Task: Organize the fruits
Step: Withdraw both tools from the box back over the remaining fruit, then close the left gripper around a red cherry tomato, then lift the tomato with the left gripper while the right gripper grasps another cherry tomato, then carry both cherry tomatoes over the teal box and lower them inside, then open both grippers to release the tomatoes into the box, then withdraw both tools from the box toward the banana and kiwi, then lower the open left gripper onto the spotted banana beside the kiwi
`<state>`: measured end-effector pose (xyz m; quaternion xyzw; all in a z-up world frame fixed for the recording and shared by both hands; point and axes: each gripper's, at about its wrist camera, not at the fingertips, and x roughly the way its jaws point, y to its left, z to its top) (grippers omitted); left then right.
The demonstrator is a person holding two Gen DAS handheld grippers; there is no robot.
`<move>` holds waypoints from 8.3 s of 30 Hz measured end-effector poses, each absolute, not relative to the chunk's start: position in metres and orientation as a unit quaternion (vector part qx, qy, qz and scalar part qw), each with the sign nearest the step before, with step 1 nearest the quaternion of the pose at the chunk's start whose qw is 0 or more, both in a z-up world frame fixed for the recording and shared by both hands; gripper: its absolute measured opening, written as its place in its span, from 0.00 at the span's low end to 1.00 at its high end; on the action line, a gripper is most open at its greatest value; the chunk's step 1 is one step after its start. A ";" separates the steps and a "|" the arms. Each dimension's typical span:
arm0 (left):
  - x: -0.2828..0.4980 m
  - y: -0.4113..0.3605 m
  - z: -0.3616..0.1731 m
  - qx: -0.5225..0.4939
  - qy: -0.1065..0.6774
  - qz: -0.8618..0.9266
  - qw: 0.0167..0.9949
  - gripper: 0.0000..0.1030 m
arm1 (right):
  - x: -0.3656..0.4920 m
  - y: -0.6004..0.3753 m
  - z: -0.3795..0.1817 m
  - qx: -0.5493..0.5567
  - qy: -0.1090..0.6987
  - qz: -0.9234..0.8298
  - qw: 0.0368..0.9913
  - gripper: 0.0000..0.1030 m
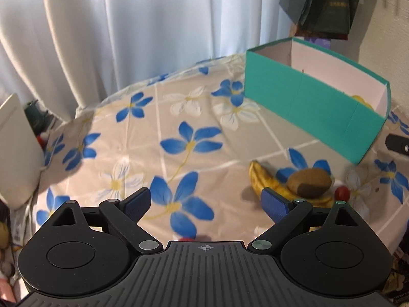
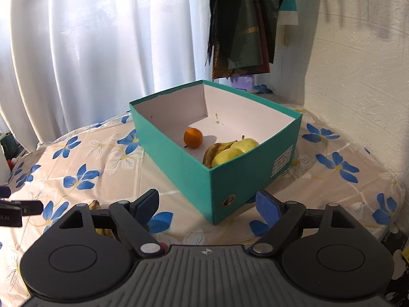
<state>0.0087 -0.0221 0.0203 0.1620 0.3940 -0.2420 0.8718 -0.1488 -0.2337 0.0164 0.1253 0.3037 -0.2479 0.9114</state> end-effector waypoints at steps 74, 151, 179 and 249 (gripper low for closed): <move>-0.005 -0.008 0.029 0.106 0.414 -0.280 0.860 0.30 | -0.099 -0.208 -0.055 0.161 0.421 -0.181 0.874 0.35; 0.084 -0.287 0.033 0.160 0.347 -0.302 0.873 0.77 | -0.101 -0.335 0.013 0.094 0.254 -0.300 0.915 0.59; 0.021 -0.085 0.057 0.146 0.345 -0.243 0.895 0.93 | -0.151 -0.250 0.026 0.102 0.276 -0.223 0.930 0.81; 0.032 -0.082 -0.025 0.101 0.564 -0.184 0.799 0.94 | -0.154 -0.193 -0.004 0.120 0.348 -0.192 0.910 0.83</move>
